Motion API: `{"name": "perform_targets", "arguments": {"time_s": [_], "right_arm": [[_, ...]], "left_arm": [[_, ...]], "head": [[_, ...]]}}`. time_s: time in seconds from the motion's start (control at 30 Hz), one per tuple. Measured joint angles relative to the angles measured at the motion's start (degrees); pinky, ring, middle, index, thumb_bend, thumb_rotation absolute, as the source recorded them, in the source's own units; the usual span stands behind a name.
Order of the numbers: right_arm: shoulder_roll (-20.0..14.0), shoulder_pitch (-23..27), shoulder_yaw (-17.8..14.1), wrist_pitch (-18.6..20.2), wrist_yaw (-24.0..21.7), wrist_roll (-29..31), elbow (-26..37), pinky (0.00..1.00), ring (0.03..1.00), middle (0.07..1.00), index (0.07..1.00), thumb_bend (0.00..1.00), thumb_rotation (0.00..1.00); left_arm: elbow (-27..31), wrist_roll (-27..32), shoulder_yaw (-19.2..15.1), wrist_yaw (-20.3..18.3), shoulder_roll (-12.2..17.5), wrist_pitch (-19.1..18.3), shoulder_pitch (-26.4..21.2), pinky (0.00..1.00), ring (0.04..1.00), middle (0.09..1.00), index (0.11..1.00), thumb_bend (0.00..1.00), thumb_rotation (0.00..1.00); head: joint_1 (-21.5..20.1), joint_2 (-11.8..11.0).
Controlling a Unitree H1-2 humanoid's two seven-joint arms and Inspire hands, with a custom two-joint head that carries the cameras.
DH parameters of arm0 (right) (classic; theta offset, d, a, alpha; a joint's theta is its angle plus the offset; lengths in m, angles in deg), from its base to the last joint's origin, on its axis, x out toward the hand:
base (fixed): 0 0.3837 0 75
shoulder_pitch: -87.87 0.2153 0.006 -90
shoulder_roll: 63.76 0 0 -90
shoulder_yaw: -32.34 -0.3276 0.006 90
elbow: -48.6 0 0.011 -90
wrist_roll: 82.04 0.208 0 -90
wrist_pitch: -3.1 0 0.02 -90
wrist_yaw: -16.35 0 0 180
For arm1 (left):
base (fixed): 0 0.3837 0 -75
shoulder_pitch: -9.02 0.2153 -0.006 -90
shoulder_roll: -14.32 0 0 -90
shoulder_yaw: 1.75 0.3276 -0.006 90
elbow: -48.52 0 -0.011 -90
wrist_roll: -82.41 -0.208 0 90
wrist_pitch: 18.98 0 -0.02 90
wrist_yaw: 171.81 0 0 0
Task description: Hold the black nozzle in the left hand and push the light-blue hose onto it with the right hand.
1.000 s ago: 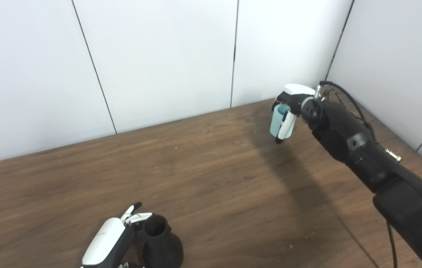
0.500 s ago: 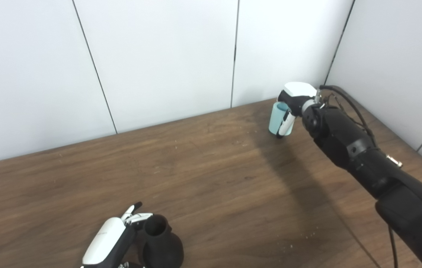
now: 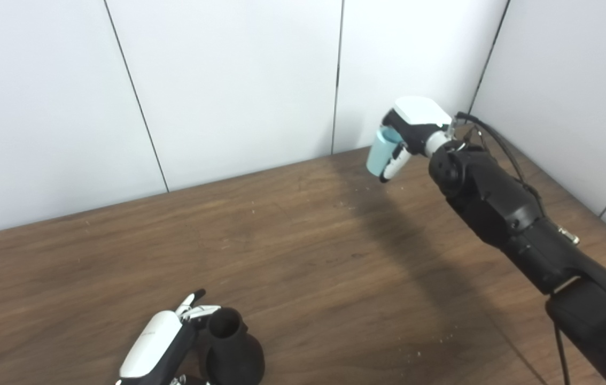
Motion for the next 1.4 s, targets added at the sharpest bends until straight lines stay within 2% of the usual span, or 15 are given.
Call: {"name": "perform_targets", "arguments": {"time_s": [0.07, 0.27, 0.33, 0.37, 0.43, 0.57, 0.73, 0.87, 1.0, 1.13, 1.4], "right_arm": [[0.0, -1.0, -0.7, 0.5, -2.6, 0.4, 5.2, 0.34, 0.432, 0.493, 0.463, 0.5, 0.0], [0.0, -3.2, -2.0, 2.2, -11.2, 3.4, 18.4, 0.33, 0.425, 0.497, 0.462, 0.5, 0.0], [0.0, -3.9, -2.5, 2.3, -14.0, 4.4, 21.4, 0.33, 0.424, 0.498, 0.463, 0.5, 0.0], [0.1, -4.2, -2.7, 2.3, -15.0, 4.9, 22.4, 0.33, 0.422, 0.499, 0.464, 0.5, 0.0], [0.2, -4.5, -3.2, 2.3, -16.5, 5.4, 23.5, 0.33, 0.421, 0.499, 0.465, 0.5, 0.0], [1.1, -5.6, -3.3, 2.4, -19.9, 6.6, 28.3, 0.32, 0.429, 0.495, 0.47, 0.5, 0.0], [3.7, -6.7, -2.7, 2.3, -21.9, 9.5, 31.1, 0.32, 0.431, 0.494, 0.47, 0.5, 0.0], [4.8, -6.8, -1.8, 2.3, -22.9, 10.6, 33.5, 0.32, 0.429, 0.494, 0.471, 0.5, 0.0], [6.4, -6.9, -1.8, 2.4, -24.5, 11.1, 36.5, 0.43, 0.422, 0.492, 0.474, 0.5, 0.0], [9.0, -7.2, -2.2, 2.5, -25.0, 11.1, 38.1, 0.34, 0.423, 0.485, 0.475, 0.5, 0.0], [12.3, -9.1, -3.1, 2.5, -25.1, 10.6, 40.0, 0.32, 0.426, 0.482, 0.48, 0.5, 0.0]], "left_arm": [[0.1, -0.2, 0.2, 0.0, -0.3, -0.6, 0.0, 1.0, 0.764, 0.484, 0.49, 0.52, 0.0], [0.8, -1.9, 0.9, 0.0, -1.4, -2.5, -0.2, 1.0, 0.752, 0.487, 0.487, 0.52, 0.0], [0.9, -2.3, 1.1, -0.1, -1.6, -3.2, -0.5, 1.0, 0.75, 0.488, 0.487, 0.52, 0.0], [0.9, -2.5, 1.3, -0.1, -1.9, -3.7, -0.5, 1.0, 0.75, 0.488, 0.487, 0.52, 0.0], [0.9, -3.4, 1.5, -0.1, -2.4, -4.2, -0.7, 1.0, 0.75, 0.49, 0.486, 0.52, 0.0], [1.5, -4.4, 1.9, -0.1, -3.2, -6.0, -0.7, 1.0, 0.74, 0.483, 0.489, 0.52, 0.0], [2.2, -5.7, 2.5, -0.1, -4.3, -8.1, -0.6, 1.0, 0.738, 0.472, 0.494, 0.52, 0.0], [2.3, -5.8, 2.7, -0.1, -4.4, -8.5, -0.7, 1.0, 0.738, 0.47, 0.494, 0.52, 0.0], [2.3, -6.1, 2.9, -0.1, -4.5, -8.6, -0.8, 1.0, 0.734, 0.481, 0.488, 0.52, 0.0], [2.3, -6.5, 3.4, -0.2, -4.6, -9.0, -1.3, 1.0, 0.731, 0.476, 0.49, 0.52, 0.0], [2.3, -6.6, 3.7, -0.7, -4.6, -9.5, -1.6, 1.0, 0.719, 0.477, 0.49, 0.52, 0.0]], "head": [[0.5, 0.1], [6.2, 1.1], [7.4, 1.2], [9.4, 1.1], [9.4, 1.1], [14.5, 1.7], [15.5, 2.0], [16.6, 2.3], [18.8, 2.9], [19.3, 3.3], [19.6, 4.5]]}}
